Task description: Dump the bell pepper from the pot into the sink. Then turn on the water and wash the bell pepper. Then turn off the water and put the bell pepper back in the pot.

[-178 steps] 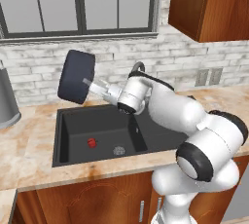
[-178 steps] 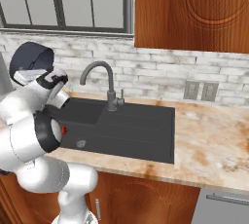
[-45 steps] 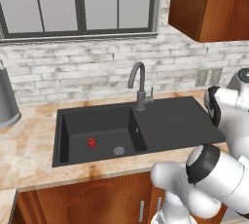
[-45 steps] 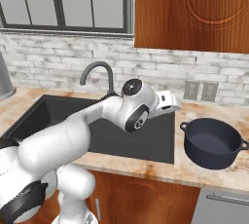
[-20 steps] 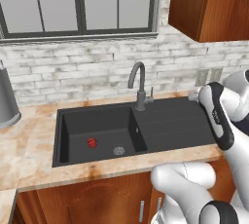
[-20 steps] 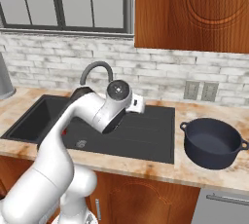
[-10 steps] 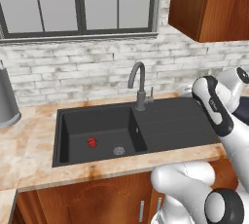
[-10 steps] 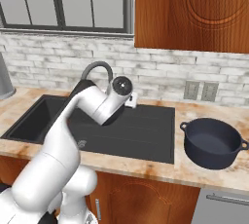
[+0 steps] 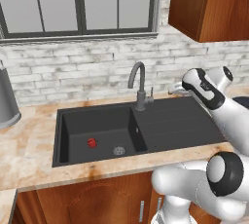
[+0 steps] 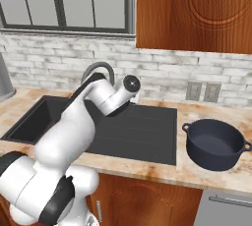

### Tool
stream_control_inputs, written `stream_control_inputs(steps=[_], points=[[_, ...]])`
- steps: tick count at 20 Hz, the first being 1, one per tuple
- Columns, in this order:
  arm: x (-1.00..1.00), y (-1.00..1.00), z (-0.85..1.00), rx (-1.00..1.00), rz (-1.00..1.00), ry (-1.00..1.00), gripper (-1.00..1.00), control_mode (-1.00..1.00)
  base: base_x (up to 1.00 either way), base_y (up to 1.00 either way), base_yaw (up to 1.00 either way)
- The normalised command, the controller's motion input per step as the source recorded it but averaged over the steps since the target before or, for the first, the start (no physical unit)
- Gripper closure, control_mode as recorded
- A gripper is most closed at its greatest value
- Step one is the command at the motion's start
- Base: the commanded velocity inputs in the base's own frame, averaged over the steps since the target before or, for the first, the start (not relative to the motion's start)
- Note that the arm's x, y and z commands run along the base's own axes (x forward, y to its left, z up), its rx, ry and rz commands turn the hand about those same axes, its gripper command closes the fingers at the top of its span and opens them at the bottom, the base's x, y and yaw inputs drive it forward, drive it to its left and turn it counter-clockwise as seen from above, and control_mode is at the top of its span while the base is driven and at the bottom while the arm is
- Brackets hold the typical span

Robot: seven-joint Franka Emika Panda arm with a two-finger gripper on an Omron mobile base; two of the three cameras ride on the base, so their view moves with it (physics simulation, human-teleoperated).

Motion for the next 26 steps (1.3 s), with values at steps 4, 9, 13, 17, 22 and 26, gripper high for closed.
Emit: stream_control_inputs(steps=[4, 9, 13, 17, 22, 26], points=[[0.66, 0.01, -0.34, 0.03, 0.06, 0.04, -1.0, -1.0, 0.0, 0.0, 0.0], [0.59, 0.01, -0.29, 0.05, 0.07, 0.05, -1.0, -1.0, 0.0, 0.0, 0.0], [0.51, 0.01, -0.15, 0.06, 0.06, 0.03, -1.0, -1.0, 0.0, 0.0, 0.0], [0.45, 0.0, -0.16, 0.05, 0.05, 0.02, -1.0, -1.0, 0.0, 0.0, 0.0], [0.28, 0.03, -0.24, 0.03, 0.05, 0.02, -1.0, -1.0, 0.0, 0.0, 0.0], [0.19, 0.08, -0.23, 0.01, 0.04, 0.0, -1.0, -1.0, 0.0, 0.0, 0.0]])
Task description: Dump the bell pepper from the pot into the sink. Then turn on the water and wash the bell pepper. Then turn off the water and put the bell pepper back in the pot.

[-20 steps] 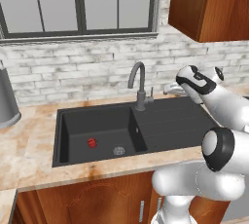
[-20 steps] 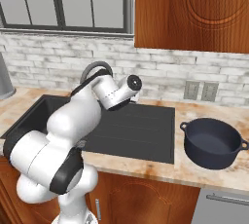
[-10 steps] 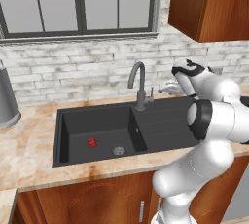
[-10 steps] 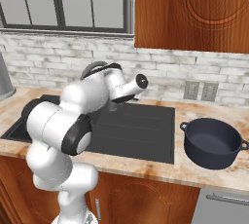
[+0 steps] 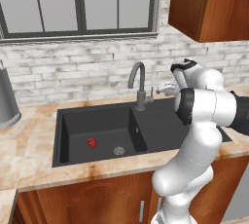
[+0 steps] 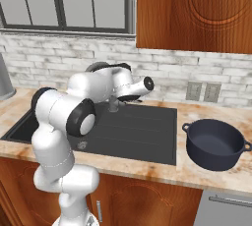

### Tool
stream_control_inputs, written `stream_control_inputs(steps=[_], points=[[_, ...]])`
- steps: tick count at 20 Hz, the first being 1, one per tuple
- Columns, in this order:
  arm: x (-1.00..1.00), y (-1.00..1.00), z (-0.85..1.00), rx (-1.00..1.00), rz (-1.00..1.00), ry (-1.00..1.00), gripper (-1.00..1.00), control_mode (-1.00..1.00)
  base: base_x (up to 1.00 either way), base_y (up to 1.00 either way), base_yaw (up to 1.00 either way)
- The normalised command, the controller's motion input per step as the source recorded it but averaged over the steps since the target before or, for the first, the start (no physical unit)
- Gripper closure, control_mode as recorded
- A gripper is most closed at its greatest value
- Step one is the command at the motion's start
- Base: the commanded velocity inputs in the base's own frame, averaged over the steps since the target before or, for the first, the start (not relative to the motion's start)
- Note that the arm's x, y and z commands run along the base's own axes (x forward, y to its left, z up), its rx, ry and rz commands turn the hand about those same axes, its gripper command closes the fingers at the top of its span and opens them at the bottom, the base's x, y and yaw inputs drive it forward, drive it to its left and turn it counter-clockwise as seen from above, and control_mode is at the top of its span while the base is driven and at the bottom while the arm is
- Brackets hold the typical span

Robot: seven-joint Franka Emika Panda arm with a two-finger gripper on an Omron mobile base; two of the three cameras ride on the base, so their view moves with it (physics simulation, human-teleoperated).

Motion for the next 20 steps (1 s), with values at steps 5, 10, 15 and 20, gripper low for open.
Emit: stream_control_inputs(steps=[5, 10, 15, 20], points=[[0.26, 0.12, -0.14, 0.01, 0.02, 0.0, -1.0, -1.0, 0.0, 0.0, 0.0], [0.36, 0.07, -0.12, 0.0, 0.0, 0.0, -1.0, -1.0, 0.0, 0.0, 0.0], [0.37, 0.01, -0.16, 0.0, 0.0, 0.0, -1.0, -1.0, 0.0, 0.0, 0.0], [0.37, 0.0, -0.25, 0.0, 0.0, 0.0, -1.0, -1.0, 0.0, 0.0, 0.0]])
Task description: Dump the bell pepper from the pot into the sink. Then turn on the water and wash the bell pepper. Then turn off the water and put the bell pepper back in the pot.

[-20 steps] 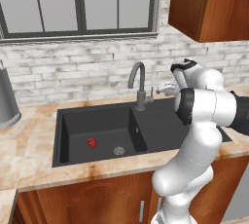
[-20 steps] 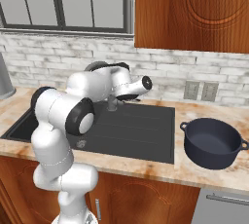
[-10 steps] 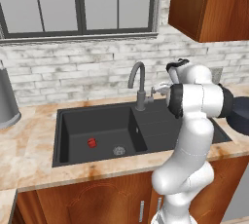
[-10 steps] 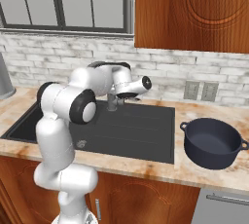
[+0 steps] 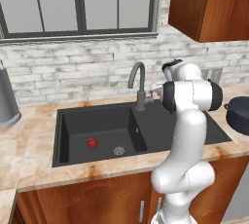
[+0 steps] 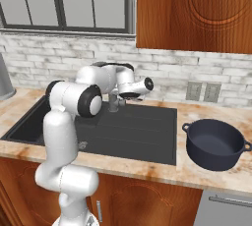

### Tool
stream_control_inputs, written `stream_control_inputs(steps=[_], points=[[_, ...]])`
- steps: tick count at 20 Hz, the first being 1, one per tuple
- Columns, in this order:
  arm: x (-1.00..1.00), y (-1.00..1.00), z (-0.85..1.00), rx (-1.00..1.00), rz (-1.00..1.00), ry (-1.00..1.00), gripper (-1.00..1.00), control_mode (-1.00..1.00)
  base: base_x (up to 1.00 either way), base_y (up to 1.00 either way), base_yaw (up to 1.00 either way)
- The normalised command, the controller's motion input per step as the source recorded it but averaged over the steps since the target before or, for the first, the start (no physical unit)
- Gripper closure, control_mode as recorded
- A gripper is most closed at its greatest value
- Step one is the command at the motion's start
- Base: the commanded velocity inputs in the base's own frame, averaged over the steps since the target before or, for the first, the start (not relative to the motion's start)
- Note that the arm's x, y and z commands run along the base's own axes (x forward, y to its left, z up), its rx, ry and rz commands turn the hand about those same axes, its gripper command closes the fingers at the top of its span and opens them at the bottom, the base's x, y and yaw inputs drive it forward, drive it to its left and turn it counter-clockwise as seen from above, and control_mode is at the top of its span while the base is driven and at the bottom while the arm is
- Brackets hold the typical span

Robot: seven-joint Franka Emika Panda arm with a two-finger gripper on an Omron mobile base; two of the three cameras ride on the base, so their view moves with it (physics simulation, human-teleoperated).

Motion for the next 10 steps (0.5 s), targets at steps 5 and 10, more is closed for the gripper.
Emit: stream_control_inputs(steps=[5, 10], points=[[0.3, 0.0, -0.28, 0.0, 0.0, 0.0, -1.0, -1.0, 0.0, 0.0, 0.0], [0.26, 0.0, -0.2, 0.0, 0.0, 0.0, -1.0, -1.0, 0.0, 0.0, 0.0]])
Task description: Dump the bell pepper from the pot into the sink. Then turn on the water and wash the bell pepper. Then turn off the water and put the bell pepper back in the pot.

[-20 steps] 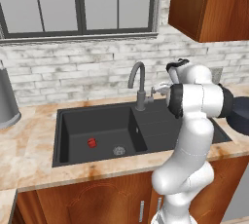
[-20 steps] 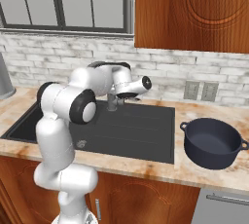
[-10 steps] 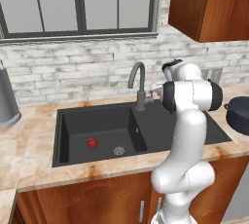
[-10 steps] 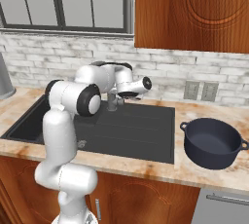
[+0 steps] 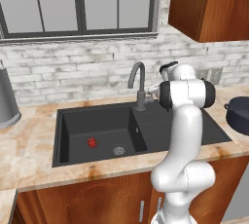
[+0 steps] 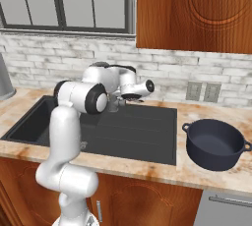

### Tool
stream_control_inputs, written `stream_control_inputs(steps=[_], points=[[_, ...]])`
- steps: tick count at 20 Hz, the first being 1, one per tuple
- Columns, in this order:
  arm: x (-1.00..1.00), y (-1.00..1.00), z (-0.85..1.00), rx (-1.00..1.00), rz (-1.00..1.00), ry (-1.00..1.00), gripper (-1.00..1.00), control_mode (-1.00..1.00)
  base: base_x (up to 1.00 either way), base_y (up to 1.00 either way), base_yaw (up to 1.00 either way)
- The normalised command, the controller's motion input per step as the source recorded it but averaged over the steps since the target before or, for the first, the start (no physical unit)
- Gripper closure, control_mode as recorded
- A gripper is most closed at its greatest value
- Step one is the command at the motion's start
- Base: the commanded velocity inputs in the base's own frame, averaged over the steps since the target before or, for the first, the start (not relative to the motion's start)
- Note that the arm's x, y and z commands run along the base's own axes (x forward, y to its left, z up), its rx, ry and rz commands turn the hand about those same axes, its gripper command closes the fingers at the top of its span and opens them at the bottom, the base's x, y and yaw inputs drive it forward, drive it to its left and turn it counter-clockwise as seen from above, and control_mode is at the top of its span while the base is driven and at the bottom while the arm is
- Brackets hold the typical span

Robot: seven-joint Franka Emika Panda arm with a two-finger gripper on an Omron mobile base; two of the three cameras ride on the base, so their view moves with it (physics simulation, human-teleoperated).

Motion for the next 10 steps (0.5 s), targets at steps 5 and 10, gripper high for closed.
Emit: stream_control_inputs(steps=[5, 10], points=[[0.22, 0.0, -0.11, 0.01, 0.0, 0.0, -1.0, -1.0, 0.0, 0.0, 0.0], [0.26, 0.0, -0.08, 0.03, 0.0, 0.0, -1.0, -1.0, 0.0, 0.0, 0.0]])
